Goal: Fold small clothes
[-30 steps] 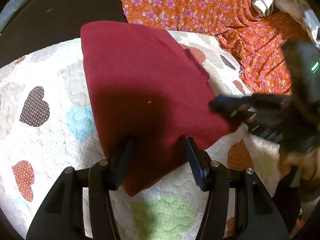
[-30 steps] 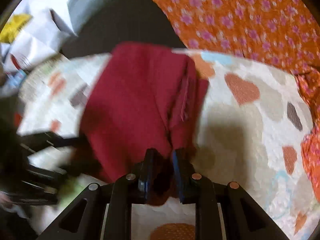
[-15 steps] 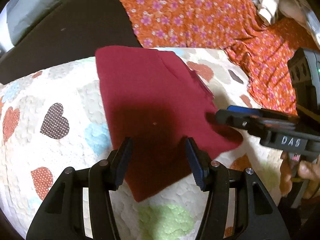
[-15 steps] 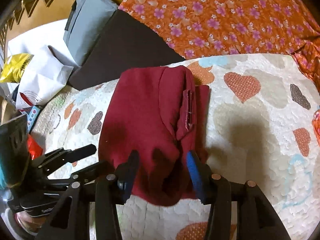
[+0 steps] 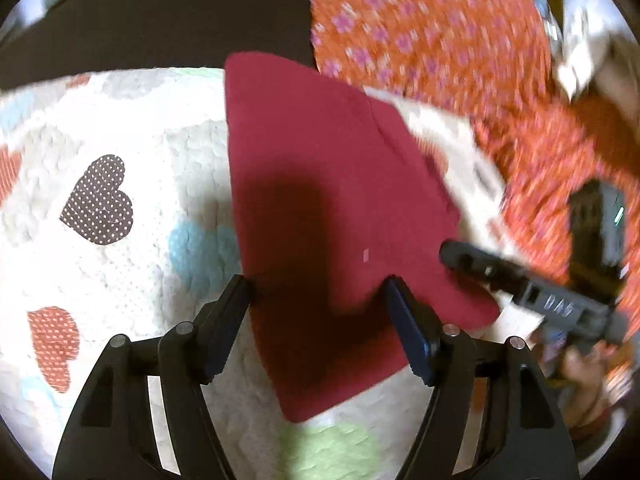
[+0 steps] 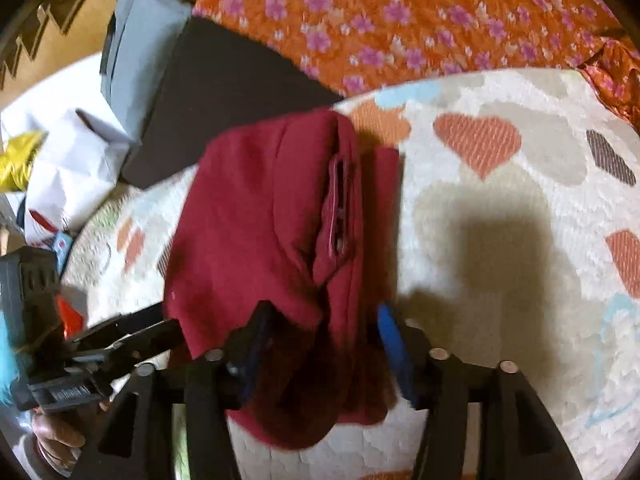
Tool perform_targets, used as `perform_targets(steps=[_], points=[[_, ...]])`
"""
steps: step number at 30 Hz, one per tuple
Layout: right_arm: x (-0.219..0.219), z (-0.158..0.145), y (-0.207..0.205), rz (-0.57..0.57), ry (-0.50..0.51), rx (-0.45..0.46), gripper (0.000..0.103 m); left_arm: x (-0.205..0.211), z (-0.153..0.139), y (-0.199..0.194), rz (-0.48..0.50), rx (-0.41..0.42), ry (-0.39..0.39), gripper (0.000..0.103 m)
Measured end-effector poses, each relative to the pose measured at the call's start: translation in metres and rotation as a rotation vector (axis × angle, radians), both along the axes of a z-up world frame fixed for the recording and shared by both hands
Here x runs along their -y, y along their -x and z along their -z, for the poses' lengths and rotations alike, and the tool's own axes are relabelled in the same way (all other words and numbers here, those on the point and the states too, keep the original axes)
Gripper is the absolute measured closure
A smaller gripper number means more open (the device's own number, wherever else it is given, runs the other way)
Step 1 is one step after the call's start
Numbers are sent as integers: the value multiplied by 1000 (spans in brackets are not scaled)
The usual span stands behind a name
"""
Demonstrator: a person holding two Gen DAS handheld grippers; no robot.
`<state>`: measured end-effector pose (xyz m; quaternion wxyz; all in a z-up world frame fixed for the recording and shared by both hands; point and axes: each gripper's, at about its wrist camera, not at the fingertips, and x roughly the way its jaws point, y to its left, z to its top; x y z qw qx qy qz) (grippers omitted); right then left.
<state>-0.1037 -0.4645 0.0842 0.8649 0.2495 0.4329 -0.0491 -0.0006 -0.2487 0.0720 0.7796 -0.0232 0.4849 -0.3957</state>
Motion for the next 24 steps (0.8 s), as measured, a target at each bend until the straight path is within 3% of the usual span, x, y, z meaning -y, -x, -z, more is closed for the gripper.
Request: perform_targets(steps=[1,8,10,14,15,16,17,19,24], points=[[4,1,-4,13,-4,3,33,-3,-2,-5,-18,-18,29,32],[31,30,-36,26,-164,22,25,-2,22,-32,-39,-134,92,31],[34,37,-44,22,-182,19,21,3,28,-37,-32,-146,107,24],[41,45,-52,41,-239,79,17,9,39,-41,-28,-192,143,23],[41,45,-53,37,-252,90,22,9,40,-41,-30,-193,155,23],[39,44,-54,29,-270,106,38,8,38,-40,-20,-186,168,29],[36,41,-52,41,-250,106,43,8,36,-38,-8,-180,168,33],[26,29,-47,34,-196,126,50,6,29,-33,5,-152,151,43],[-1,5,-27,-18,-173,145,53,-16,1,-11,20,-98,138,45]])
